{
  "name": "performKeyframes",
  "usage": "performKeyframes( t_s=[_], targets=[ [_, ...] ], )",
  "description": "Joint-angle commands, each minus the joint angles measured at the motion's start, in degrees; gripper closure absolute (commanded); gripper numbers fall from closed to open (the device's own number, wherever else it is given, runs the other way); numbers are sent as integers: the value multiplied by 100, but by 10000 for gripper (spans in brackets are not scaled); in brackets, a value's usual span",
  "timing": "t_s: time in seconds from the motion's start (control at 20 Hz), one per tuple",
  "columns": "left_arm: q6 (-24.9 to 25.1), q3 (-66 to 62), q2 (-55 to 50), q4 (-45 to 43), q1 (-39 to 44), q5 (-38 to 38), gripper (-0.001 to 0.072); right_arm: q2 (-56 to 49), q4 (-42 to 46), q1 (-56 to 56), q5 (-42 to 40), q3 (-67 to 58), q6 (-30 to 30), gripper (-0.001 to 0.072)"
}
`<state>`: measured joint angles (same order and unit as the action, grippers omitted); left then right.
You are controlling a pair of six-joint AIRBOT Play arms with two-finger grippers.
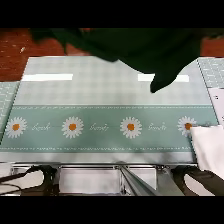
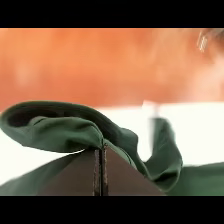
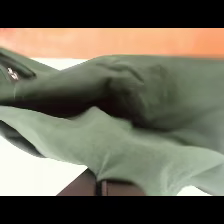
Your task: Fold the shirts.
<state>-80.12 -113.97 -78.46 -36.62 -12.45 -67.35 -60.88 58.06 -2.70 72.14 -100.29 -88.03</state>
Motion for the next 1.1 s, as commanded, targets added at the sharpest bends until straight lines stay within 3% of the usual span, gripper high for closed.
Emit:
performKeyframes(
  t_s=[0.0,0.15,0.35,0.6,0.85,1.05],
  targets=[
    [109,-273,1250,151,-319,660,690,640,173,46,507,-861,31,688],
    [249,-271,2124,42,-809,597,690,1213,339,46,1102,-861,26,687],
    [247,-271,3104,-1016,-1329,254,690,1615,487,46,2243,-861,-96,687],
    [114,-151,3880,-1939,-1075,-409,690,1976,407,46,2796,-586,-356,687],
    [-98,1447,4129,-1873,-883,-1235,690,2601,122,44,2315,1974,-457,688],
    [-87,3777,3958,-1731,-846,-691,690,2514,-293,46,1073,4256,-90,687]
  ],
)
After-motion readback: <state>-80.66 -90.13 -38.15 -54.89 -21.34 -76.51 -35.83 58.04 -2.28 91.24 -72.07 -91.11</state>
